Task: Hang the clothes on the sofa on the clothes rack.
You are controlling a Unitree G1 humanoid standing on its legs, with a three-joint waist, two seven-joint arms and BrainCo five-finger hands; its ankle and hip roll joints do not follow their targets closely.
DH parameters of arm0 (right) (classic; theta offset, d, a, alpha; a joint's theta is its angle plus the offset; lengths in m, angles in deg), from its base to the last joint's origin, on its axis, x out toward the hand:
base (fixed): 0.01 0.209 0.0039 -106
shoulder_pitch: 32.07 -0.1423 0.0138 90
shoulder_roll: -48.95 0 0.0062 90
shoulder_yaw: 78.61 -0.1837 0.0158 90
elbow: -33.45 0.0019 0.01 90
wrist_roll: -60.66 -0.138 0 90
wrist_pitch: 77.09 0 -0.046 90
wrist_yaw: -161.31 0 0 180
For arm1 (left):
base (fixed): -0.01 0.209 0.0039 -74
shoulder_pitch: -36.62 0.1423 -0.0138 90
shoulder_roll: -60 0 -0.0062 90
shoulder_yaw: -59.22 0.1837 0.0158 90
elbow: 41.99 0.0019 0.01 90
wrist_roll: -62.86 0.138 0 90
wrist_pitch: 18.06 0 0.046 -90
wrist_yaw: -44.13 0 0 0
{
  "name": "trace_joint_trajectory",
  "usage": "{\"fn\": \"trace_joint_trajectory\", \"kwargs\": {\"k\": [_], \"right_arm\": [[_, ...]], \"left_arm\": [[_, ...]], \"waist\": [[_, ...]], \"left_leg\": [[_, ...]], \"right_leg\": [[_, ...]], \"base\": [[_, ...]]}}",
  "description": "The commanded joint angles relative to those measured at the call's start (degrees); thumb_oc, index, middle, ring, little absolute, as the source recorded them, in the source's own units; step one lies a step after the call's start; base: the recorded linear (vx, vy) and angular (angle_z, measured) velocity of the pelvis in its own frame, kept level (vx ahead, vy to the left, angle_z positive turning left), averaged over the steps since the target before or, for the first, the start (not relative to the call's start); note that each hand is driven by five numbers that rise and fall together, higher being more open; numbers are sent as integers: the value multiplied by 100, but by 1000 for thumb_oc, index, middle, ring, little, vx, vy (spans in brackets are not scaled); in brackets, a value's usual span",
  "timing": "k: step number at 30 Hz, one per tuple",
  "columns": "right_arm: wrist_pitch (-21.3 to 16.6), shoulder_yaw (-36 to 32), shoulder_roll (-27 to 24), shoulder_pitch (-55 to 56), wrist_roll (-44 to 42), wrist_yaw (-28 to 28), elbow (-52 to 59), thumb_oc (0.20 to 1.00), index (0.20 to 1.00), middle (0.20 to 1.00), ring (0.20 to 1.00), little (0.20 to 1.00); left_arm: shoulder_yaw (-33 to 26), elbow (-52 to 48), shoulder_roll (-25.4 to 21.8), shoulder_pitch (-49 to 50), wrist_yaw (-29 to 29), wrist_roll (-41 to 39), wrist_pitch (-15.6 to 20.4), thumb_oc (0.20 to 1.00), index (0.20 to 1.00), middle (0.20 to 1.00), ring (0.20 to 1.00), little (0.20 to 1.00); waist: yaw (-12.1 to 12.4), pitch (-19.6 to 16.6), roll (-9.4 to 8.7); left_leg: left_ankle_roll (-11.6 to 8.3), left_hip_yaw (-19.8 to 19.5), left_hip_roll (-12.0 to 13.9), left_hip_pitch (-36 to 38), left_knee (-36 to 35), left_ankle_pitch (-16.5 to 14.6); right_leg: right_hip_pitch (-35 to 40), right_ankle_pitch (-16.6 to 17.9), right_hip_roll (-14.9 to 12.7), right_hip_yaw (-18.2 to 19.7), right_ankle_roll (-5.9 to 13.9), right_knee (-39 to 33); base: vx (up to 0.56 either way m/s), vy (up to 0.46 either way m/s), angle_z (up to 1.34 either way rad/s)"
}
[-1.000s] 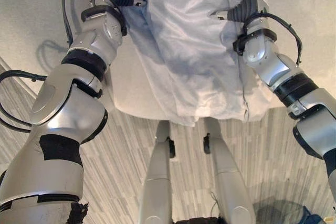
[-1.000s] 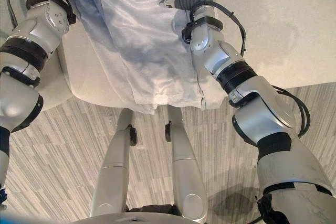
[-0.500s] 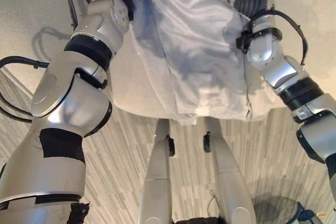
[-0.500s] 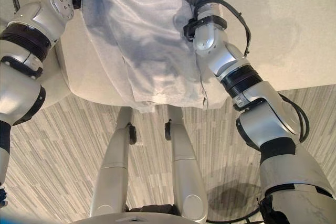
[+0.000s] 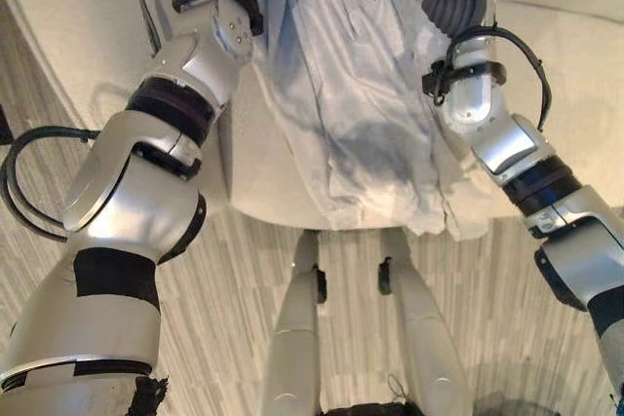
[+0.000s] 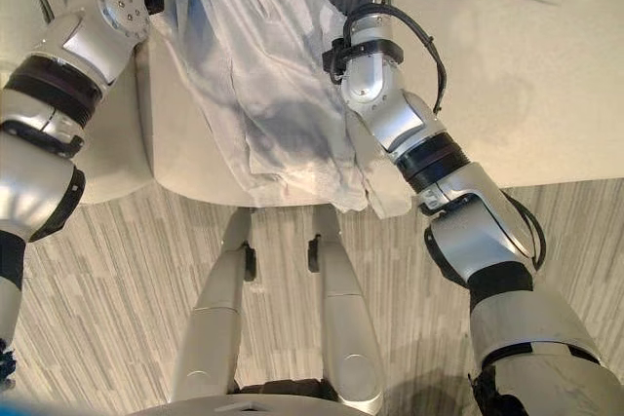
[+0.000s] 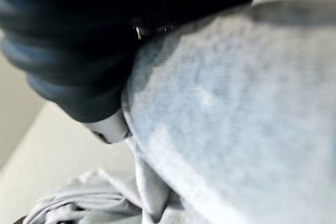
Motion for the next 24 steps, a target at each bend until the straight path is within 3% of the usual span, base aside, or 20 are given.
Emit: {"fn": "trace_joint_trajectory", "kwargs": {"k": [1,4,6,7,9,15,19,24], "right_arm": [[-211,-415,37,207,360,303,5,200,200,200,200,200],[-157,-709,24,450,467,310,161,200,200,200,200,200],[-146,-703,27,479,474,304,184,200,200,200,200,200],[-114,-874,-42,651,615,279,342,200,200,200,200,200],[-96,-921,-85,754,708,233,467,200,200,200,200,200],[-7,-1254,-386,1246,1288,102,948,200,200,200,200,200],[30,-1468,-672,1753,1790,-191,1387,200,200,200,200,200],[-2,-1541,-799,1963,2020,-264,1535,200,200,200,200,200]], "left_arm": [[-428,12,13,73,587,11,202,200,200,200,200,200],[-913,-746,-295,442,799,104,262,200,200,200,200,200],[-945,-794,-305,499,796,117,245,200,200,200,200,200],[-1218,-1210,-480,787,829,185,312,200,200,200,200,200],[-1329,-1403,-569,953,806,262,314,200,200,200,200,200],[-1849,-2136,-737,1787,653,552,419,200,200,200,200,200],[-2286,-2772,-723,2678,352,820,507,200,200,200,200,200],[-2440,-3004,-776,2991,196,1024,555,200,200,200,200,200]], "waist": [[194,-483,331],[285,-829,409],[271,-819,418],[313,-1043,437],[298,-1113,437],[299,-1671,351],[335,-2372,252],[412,-2752,176]], "left_leg": [[-147,206,-43,241,-385,-82],[-162,210,-40,760,-395,-219],[-160,205,-42,795,-397,-223],[-167,221,-9,1262,-393,-410],[-157,229,-8,1429,-397,-425],[-167,281,124,2207,-397,-628],[-178,316,315,3008,-397,-819],[-228,379,451,3417,-397,-891]], "right_leg": [[433,-675,-361,-46,764,110],[949,-813,-430,-126,766,127],[989,-815,-433,-132,767,117],[1421,-971,-471,-202,767,157],[1591,-984,-499,-226,765,157],[2356,-1192,-522,-400,770,157],[3032,-1378,-402,-569,709,103],[3423,-1513,-308,-650,671,83]], "base": [[60,-102,7],[68,-66,15],[96,-61,7],[108,-71,9],[123,-71,10],[170,-82,19],[191,-105,10],[87,-95,12]]}}
